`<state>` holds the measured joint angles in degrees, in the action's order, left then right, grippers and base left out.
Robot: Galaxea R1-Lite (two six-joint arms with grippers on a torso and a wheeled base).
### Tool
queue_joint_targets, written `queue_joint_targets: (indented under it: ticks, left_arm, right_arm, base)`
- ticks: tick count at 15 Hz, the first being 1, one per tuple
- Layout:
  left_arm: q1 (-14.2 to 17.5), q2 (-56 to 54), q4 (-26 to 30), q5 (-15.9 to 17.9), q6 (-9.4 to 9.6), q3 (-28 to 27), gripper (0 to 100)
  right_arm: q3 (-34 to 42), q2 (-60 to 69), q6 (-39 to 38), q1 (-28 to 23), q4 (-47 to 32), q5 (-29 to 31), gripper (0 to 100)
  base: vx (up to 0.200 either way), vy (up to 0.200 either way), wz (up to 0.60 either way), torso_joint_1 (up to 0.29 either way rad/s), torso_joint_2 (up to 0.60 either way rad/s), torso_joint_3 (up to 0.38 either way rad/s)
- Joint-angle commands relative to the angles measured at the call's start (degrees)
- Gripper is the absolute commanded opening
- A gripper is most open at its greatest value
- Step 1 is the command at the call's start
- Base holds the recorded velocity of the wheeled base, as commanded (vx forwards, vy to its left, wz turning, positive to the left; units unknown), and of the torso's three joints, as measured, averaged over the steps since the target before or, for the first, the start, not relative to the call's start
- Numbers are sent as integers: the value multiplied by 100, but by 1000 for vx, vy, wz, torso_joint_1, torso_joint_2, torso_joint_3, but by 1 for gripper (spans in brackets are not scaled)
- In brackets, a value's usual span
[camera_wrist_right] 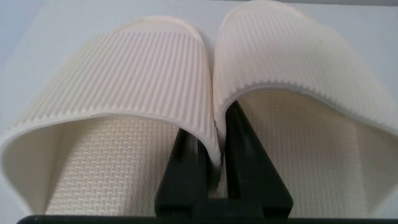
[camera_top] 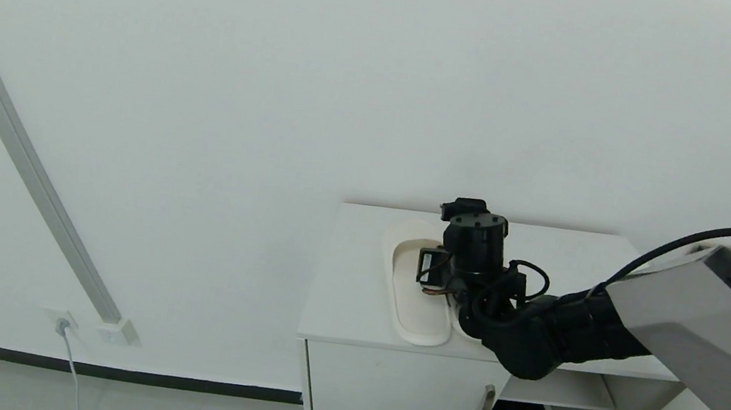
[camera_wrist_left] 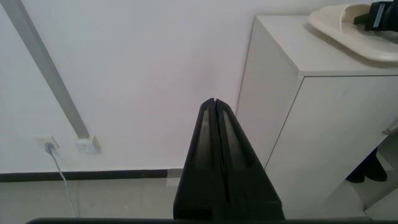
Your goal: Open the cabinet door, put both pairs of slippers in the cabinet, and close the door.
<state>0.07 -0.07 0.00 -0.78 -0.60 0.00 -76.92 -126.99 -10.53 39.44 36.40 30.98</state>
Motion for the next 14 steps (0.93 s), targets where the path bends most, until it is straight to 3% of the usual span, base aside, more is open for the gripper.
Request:
queue_joint_targets:
  ticks: [1, 7, 9, 14]
  left_arm:
    - [-7, 7, 0, -1, -2, 0, 0]
    - [1, 7, 0, 16, 42, 0, 0]
    - [1, 7, 0, 25, 69, 0, 0]
    - [1, 7, 0, 25, 60, 0, 0]
  right_arm:
    - [397, 552, 51, 143, 25, -48, 0]
    - [3456, 3154, 60, 592, 412, -1287, 0]
    - [3895, 3699, 236, 750, 280, -1533, 0]
    - [3974, 3840, 289, 1022, -81, -1533, 0]
  base:
    - [0, 0, 0, 0, 0, 0]
    - [0, 0, 0, 0, 0, 0]
    - [0, 0, 0, 0, 0, 0]
    - [0, 0, 0, 0, 0, 0]
